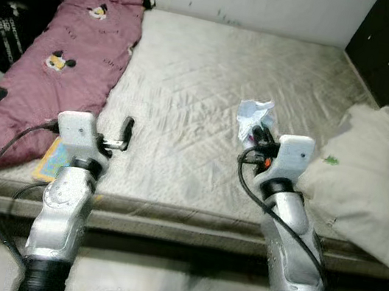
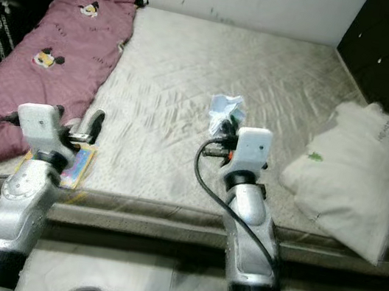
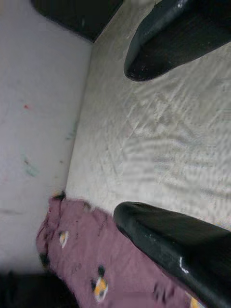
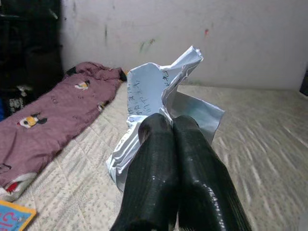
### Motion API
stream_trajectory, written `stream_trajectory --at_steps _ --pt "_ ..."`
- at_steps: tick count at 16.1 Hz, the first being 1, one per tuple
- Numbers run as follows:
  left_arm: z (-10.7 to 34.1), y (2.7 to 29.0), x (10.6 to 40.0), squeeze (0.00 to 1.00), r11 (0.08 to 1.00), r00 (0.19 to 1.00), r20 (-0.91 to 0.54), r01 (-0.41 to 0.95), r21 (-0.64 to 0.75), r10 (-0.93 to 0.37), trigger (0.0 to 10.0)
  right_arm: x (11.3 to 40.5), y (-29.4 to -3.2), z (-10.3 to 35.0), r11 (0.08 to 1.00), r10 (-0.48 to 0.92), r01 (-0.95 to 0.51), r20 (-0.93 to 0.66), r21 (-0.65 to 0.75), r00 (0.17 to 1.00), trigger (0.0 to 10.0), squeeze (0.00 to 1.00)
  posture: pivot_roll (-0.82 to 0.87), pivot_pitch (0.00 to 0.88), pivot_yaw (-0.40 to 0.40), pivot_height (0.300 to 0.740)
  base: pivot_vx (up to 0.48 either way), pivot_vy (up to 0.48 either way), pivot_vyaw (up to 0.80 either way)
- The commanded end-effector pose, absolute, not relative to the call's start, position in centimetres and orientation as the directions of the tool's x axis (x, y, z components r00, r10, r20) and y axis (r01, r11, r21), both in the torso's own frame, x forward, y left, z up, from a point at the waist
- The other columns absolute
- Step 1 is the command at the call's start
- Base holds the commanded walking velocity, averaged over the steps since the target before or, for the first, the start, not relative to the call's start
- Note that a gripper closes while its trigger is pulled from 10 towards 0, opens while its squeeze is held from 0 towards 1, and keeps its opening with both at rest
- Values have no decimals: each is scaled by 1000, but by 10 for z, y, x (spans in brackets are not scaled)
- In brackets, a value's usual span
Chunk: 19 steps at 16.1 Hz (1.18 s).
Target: Clean up the room
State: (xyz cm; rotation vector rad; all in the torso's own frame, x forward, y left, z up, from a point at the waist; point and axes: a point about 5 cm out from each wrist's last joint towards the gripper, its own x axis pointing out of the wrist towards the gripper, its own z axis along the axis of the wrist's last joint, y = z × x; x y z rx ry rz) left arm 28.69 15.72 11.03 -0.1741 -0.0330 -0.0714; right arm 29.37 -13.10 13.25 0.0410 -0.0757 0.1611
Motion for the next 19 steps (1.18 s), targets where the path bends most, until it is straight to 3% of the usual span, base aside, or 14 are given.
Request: stream_trajectory --at_steps 1,5,19 --pt "114 156 286 0 981 995 55 95 -172 -87 10000 296 -134 134 987 152 -155 77 31 985 10000 0 -30 0 -20 740 0 0 0" --pt "115 154 286 0 978 993 64 113 -174 -103 10000 296 -134 134 987 155 -157 73 29 985 10000 0 -28 0 -19 740 60 0 -395" --pt "114 155 285 0 978 992 57 117 -171 -109 10000 297 -134 133 987 150 -153 61 44 987 10000 0 -28 0 -20 740 279 0 0"
